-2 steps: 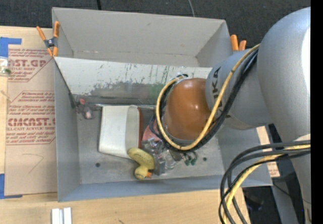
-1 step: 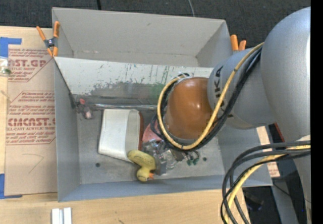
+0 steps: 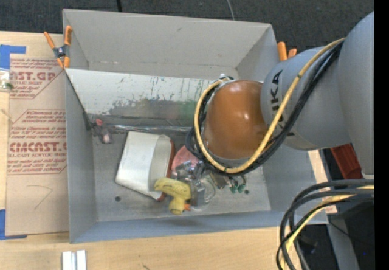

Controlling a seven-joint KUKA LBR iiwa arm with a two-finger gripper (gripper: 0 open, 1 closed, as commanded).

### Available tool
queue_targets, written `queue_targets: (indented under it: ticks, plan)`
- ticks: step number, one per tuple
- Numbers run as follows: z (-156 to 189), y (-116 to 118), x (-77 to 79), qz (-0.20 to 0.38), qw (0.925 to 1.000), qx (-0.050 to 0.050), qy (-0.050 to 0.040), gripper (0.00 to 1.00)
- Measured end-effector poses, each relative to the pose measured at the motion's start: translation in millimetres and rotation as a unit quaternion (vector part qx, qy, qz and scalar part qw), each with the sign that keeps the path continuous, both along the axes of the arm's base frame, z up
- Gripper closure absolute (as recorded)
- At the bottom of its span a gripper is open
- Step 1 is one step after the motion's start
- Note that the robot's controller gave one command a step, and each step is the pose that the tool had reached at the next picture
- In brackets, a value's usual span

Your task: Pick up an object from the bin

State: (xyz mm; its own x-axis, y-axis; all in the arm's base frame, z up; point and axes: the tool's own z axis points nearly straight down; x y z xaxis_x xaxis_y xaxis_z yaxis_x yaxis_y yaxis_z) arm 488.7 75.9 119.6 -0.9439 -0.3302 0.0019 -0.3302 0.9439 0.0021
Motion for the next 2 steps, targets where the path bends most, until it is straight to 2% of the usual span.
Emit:
queue_targets:
  ticks: [1, 2]
  plan:
    - [51, -4, 26.9, 0.031, 0.9995, 0.0, -0.0036, 1.0]
    - [142, 24, 14.7, 0.048, 0.9988, 0.001, -0.001, 1.0]
